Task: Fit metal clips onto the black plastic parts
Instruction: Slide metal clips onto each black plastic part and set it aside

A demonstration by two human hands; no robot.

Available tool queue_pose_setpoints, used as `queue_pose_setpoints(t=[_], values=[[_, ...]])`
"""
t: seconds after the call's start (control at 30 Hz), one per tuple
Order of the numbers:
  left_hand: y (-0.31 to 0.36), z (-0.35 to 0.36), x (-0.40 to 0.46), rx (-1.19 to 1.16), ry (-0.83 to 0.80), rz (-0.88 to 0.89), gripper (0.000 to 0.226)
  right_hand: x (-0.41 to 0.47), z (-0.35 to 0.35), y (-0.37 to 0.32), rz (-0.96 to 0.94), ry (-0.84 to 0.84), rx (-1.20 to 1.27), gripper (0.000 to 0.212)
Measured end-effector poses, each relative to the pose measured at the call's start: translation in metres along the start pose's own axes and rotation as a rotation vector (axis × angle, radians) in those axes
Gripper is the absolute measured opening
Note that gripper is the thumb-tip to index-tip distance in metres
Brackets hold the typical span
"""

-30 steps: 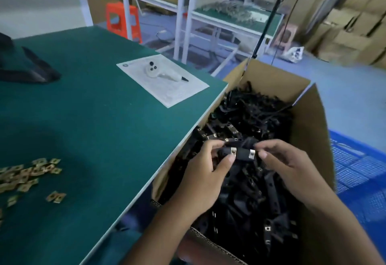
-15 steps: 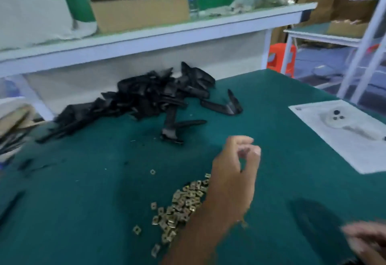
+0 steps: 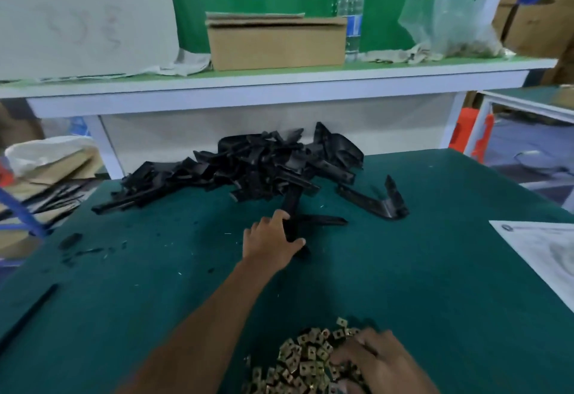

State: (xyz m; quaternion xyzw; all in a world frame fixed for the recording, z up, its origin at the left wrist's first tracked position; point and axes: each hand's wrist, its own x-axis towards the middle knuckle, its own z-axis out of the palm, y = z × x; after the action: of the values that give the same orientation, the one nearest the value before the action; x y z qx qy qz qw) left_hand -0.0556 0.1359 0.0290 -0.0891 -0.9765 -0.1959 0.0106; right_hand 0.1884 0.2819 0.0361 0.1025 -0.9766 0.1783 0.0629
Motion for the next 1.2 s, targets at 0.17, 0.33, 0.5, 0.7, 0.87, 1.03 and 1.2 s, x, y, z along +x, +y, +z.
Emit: queue_pose_setpoints(t=[0.17, 0.33, 0.5, 0.7, 0.87, 1.03, 1.2], values=[[-0.006, -0.014, -0.013, -0.473, 0.101, 0.013, 0.02, 0.017, 0.007, 0.002, 0.029, -0.11, -0.082, 0.025], [-0.019, -0.046, -0.076, -1.101, -0.052, 0.122, 0.051, 0.029, 0.025, -0.036, 0.277, 0.285, 0.054, 0.047], [-0.038, -0.051, -0.124, -0.841, 0.311, 0.156, 0.031, 0.037, 0.027, -0.031, 0.274, 0.415, 0.026, 0.037], [-0.047, -0.056, -0.14, -0.713, 0.648, 0.195, 0.012, 0.034, -0.002, 0.003, 0.009, 0.073, 0.034, 0.02], [-0.048, -0.065, -0.148, -1.27, 0.625, 0.136, 0.02, 0.053, -0.008, 0.007, 0.063, -0.084, 0.106, 0.024], [-0.057, -0.076, -0.154, -1.492, 0.422, -0.183, 0.051, 0.065, -0.012, 0.007, 0.063, -0.12, 0.107, 0.023], [-0.056, -0.073, -0.159, -1.557, 0.131, -0.214, 0.06, 0.093, -0.053, -0.015, 0.088, -0.013, 0.23, 0.023]])
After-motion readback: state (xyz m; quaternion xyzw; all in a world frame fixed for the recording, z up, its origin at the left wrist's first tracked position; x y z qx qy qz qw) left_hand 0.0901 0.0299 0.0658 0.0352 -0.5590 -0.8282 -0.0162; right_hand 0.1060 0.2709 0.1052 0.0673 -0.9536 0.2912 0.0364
